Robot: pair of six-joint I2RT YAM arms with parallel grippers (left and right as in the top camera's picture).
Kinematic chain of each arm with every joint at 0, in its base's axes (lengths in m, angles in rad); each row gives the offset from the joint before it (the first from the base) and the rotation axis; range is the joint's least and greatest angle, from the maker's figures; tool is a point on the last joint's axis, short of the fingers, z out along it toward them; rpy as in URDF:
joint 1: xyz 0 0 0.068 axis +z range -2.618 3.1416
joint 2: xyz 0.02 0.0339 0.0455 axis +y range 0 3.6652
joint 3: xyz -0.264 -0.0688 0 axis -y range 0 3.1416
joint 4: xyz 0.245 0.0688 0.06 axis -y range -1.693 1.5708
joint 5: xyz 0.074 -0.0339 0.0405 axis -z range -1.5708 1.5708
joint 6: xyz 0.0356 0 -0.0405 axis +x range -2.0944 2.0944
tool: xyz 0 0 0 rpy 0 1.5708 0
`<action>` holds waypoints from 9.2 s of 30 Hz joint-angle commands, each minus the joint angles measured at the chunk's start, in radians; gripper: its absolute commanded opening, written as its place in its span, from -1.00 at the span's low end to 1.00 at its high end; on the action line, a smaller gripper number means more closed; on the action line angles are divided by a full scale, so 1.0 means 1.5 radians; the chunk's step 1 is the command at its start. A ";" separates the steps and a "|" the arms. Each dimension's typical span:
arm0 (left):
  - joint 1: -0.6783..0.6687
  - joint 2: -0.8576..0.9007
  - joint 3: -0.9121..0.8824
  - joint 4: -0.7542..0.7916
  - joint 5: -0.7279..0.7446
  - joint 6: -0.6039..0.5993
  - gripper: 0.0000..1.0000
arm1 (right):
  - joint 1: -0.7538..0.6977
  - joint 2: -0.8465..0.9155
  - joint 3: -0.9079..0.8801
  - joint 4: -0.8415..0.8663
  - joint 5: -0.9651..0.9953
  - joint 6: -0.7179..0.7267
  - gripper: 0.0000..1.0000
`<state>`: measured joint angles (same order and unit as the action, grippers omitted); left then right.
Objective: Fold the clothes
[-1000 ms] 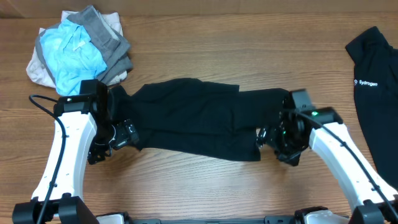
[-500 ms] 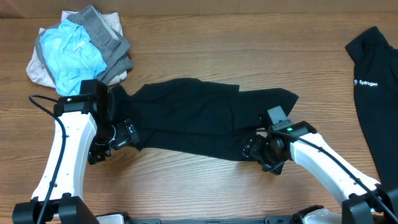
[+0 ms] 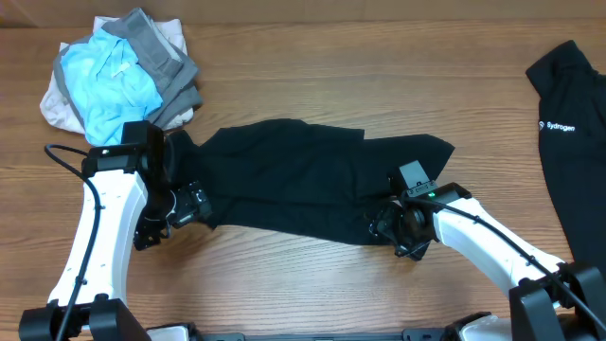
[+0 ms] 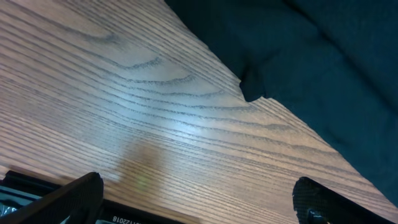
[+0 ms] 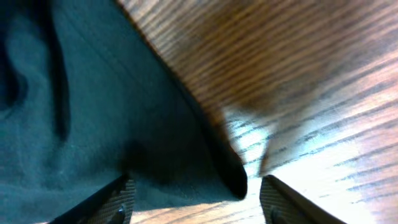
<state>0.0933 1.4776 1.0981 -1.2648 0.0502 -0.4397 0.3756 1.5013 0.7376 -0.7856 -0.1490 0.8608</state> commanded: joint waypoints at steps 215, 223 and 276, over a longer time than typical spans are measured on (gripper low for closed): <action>-0.230 0.174 0.189 0.061 0.199 -0.094 1.00 | -0.314 0.037 0.404 -0.206 -0.006 -0.178 0.51; -0.293 0.211 0.175 0.193 0.189 -0.197 0.98 | -0.314 0.037 0.404 -0.228 -0.006 -0.194 0.52; -0.271 0.327 0.176 0.285 0.169 -0.221 0.16 | -0.314 0.039 0.403 -0.216 0.019 -0.213 0.53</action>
<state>-0.3183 1.9621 1.3636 -0.8429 0.2966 -0.7792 -0.0910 1.5692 1.3403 -1.1179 -0.1295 0.5491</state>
